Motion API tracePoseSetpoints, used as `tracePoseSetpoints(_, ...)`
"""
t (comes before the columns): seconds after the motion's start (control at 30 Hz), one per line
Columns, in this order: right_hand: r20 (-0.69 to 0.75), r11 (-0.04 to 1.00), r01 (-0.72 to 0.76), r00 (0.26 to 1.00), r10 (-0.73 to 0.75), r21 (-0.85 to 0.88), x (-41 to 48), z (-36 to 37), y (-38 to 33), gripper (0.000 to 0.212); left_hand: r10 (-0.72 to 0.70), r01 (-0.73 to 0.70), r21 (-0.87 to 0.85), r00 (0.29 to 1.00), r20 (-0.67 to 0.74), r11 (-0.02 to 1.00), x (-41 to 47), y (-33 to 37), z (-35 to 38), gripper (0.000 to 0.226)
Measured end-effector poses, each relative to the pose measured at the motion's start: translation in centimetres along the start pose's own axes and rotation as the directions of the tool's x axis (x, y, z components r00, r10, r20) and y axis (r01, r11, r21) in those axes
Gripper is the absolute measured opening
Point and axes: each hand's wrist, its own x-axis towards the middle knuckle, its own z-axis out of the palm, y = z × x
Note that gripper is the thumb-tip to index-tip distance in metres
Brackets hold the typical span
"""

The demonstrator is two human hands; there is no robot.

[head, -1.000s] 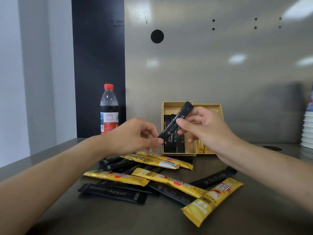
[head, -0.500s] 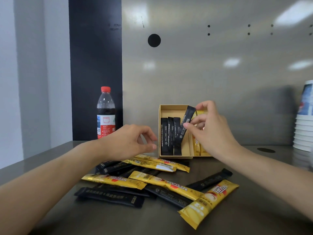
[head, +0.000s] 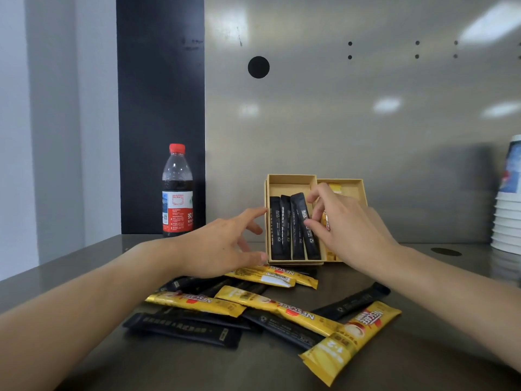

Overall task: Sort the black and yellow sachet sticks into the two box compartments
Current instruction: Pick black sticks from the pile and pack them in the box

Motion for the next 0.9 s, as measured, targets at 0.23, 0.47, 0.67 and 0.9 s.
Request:
tracePoseSetpoints(0.23, 0.075, 0.992, 0.092, 0.993, -0.086, -0.085, -0.3, 0.6, 0.0, 0.022, -0.019, 0.019, -0.008, 1.0, 0.024, 1.0, 0.0, 0.7, 0.5, 0.085)
tracePoseSetpoints(0.47, 0.11, 0.978, 0.143, 0.986, -0.127, -0.152, -0.3, 0.9, 0.1, 0.023, -0.05, 0.051, 0.012, 0.999, -0.012, 0.999, 0.4, 0.7, 1.5, 0.083)
tracePoseSetpoints(0.67, 0.095, 0.98, 0.151, 0.986, -0.139, -0.132, -0.4, 0.8, 0.1, 0.022, -0.065, 0.065, 0.011, 0.998, -0.017, 0.998, 0.5, 1.0, 1.8, 0.078)
tracePoseSetpoints(0.9, -0.004, 0.987, 0.15, 0.989, -0.15, -0.064, -0.5, -0.8, -0.1, 0.016, -0.104, 0.088, -0.097, 0.98, -0.171, 0.991, 0.0, -0.7, -1.1, 0.05)
